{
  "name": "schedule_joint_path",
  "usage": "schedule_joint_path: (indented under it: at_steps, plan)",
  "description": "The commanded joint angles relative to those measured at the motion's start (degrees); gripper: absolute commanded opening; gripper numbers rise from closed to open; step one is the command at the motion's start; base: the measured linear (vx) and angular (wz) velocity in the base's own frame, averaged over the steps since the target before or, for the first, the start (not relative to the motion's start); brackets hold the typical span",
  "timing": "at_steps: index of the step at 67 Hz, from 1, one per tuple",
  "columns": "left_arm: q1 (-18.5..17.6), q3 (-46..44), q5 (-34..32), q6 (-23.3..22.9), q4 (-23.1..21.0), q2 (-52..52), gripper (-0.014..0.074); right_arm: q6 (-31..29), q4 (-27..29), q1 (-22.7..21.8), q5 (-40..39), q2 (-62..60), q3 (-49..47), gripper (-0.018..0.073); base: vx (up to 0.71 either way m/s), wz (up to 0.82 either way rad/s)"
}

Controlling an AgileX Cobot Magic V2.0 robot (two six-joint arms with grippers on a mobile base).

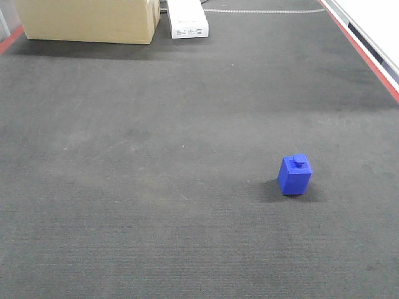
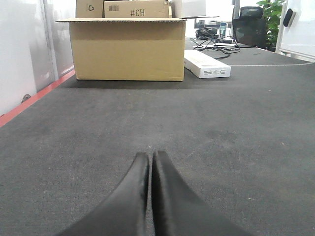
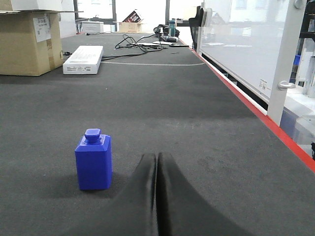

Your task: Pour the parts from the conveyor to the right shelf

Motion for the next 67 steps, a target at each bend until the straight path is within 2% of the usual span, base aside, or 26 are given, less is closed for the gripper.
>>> schedule_joint_path:
  at_steps: [1, 43, 53, 67]
  plan:
    - [0.1, -1.5, -4.1, -0.4, -0.4, -0.2, -0.0006, -0.2, -0.2, -0.4, -4.1, -0.4, 0.5, -0.0009, 0.0, 0.0]
    - [0.1, -1.5, -4.1, -0.4, -0.4, -0.2, -0.0006, -0.2, -0.1, -0.5, -5.0, -0.4, 0.5, -0.0009, 0.0, 0.0]
    - [0.1, -1.5, -4.1, -0.4, -0.4, -0.2, -0.0006, 3.8, 3.8, -0.5, -7.5, -0.4, 0.1, -0.0009, 0.0, 0.0]
    - [0.1, -1.5, -4.1, -0.4, -0.4, -0.2, -0.0006, 2.7, 3.2, -0.5, -4.4, 0.3, -5.6, -0.0009, 0.0, 0.0]
